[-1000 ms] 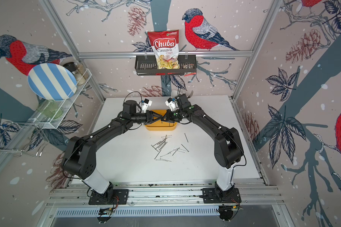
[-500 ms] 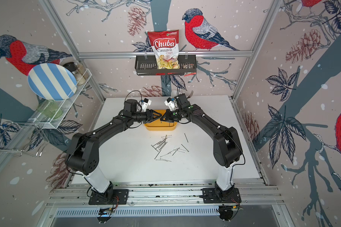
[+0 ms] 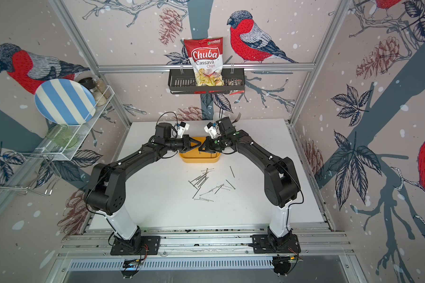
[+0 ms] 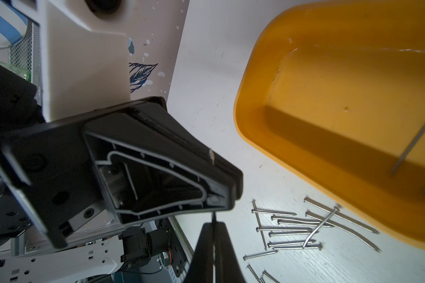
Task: Put the nails on the desktop into the storage box
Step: Pick up the nail from the center of the board, then place the nail in the storage box.
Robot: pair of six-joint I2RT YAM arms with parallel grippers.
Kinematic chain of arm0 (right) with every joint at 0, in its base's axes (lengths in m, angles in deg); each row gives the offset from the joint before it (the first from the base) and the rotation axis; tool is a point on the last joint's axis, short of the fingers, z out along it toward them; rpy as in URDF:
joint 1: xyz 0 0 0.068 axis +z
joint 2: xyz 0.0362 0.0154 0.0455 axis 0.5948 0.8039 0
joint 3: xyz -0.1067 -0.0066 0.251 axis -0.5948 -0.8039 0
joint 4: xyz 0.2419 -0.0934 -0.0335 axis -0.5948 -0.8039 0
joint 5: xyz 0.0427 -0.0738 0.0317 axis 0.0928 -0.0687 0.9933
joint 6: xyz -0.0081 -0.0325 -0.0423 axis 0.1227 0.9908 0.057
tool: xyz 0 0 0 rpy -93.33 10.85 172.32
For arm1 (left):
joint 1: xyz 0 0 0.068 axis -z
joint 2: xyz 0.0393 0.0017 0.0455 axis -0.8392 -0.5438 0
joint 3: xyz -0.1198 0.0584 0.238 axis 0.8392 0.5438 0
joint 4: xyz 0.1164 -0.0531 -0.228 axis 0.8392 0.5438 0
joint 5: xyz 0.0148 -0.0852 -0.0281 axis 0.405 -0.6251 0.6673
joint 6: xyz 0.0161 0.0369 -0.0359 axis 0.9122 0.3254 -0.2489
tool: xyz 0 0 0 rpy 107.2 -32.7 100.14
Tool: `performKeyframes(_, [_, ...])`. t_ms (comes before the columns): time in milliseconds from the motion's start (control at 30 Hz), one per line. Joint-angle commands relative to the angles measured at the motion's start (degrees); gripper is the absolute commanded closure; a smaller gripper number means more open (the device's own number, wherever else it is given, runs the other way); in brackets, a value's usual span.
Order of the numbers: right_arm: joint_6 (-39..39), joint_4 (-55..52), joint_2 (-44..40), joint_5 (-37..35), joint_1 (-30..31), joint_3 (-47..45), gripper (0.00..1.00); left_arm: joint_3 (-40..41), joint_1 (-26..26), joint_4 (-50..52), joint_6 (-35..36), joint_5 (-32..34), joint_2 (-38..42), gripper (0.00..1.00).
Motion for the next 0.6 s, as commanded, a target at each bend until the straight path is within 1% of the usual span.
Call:
performKeyframes(0, [-1.7, 1.5, -1.4, -4.7, -1.1, -0.3, 0.5, -1.9, -0.2, 3.2, 3.1, 0.8, -0.5, 1.0])
performKeyframes(100, [-2.2, 1.1, -5.3, -9.5, -3.6, -2.4, 0.4, -5.4, -0.2, 9.7, 7.2, 5.7, -2.2, 1.0])
performKeyframes(200, [-0.7, -0.4, -9.9, -15.6, -6.0, -4.5, 0.38, -8.8, -0.1, 12.4, 8.4, 10.3, -5.7, 1.0])
performKeyframes(267, [2.4, -2.4, -12.5, -21.7, -6.2, -5.1, 0.38, -11.2, 0.1, 12.6, 7.9, 12.5, -9.2, 1.0])
performKeyframes(333, [5.5, -3.8, -14.6, -26.0, -5.9, -5.7, 0.37, -14.4, 0.7, 13.4, 7.8, 14.0, -12.9, 1.0])
performKeyframes(433, [8.0, -4.6, -17.4, -30.3, -5.8, -6.9, 0.37, -21.6, 1.9, 15.9, 8.3, 15.3, -19.3, 1.0])
performKeyframes(567, [9.8, -0.5, -22.7, -34.9, -5.8, -12.3, 0.36, -32.6, 3.7, 21.5, 10.6, 17.0, -27.6, 1.0])
